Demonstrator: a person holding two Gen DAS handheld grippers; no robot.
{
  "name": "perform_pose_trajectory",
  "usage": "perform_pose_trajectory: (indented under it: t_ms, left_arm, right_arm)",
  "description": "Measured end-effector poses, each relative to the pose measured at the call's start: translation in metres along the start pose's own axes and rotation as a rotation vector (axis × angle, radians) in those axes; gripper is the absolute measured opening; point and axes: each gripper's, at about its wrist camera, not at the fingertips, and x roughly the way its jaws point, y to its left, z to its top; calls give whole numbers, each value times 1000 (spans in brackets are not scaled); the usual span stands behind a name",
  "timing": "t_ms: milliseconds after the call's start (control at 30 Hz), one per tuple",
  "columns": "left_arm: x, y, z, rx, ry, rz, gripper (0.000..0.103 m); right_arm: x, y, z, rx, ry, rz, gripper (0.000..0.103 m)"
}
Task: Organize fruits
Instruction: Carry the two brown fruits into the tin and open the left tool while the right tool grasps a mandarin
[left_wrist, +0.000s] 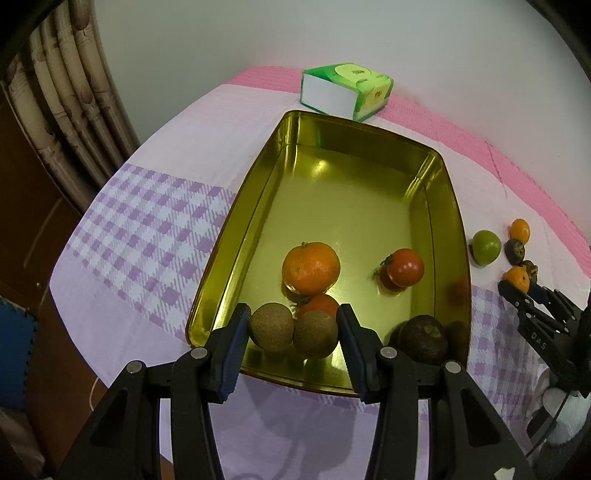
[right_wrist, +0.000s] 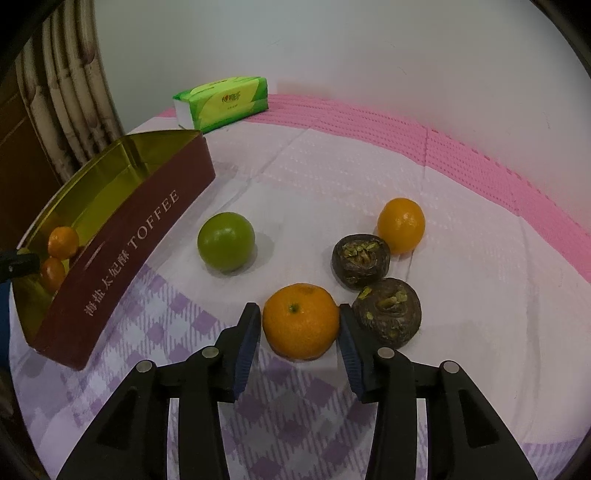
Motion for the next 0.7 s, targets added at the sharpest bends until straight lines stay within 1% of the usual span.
perform_pose_trajectory:
  t_ms: [133,267,700]
  left_arm:
    - [2,-1,-1,6,11,5,44]
    - [7,-3,-3,12,30,9,44]
    - [9,-6,-5,37,31,24,44]
  right_arm:
    - [-2,0,-2,-4,-2,1,40]
    - [-3,0,-2,5,1,16,39]
    - [-13,10,-5,-11,-8,41,39]
